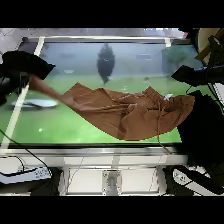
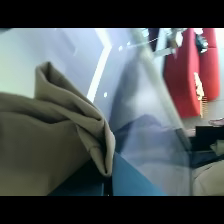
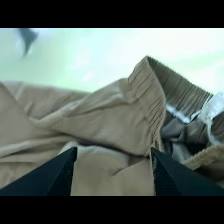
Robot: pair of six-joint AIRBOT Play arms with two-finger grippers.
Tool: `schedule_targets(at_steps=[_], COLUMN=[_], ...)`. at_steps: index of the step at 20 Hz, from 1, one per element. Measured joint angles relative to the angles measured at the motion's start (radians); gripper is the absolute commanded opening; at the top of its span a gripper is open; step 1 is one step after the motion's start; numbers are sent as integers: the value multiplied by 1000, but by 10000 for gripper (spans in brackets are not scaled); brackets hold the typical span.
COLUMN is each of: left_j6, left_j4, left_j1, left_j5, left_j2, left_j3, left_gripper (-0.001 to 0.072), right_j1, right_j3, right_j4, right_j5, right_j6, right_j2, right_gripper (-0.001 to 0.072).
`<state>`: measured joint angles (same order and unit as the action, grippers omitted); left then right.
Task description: Fold the clothes and pants, and hang the long-sleeved shirts on hangers.
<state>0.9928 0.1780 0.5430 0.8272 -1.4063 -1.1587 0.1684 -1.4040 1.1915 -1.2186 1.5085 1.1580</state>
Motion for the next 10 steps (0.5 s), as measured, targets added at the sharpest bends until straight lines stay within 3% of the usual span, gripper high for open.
schedule_targets(at_steps=[3,4,5,6,7,10], left_j6=[49,66,82,97,105,125], left_j4=[-14,-13,-6,-6,-4,1], left_j1=[-117,-142,-163,-178,-191,-204], left_j5=[-86,-103,-111,-117,-117,-71], left_j2=[-115,-159,-208,-251,-294,-383], left_j3=[-229,-286,-335,-369,-396,-439], left_gripper=[16,63,349,686,712,700], right_j1=[0,0,0,0,0,0], right_j3=[0,0,0,1,1,2], right_j4=[27,36,42,45,48,54], right_j5=[18,23,26,28,30,31], right_j6=[-5,-6,-6,-8,-8,-9], right_j2=[2,6,11,18,26,51], right_gripper=[503,503,503,503,503,503])
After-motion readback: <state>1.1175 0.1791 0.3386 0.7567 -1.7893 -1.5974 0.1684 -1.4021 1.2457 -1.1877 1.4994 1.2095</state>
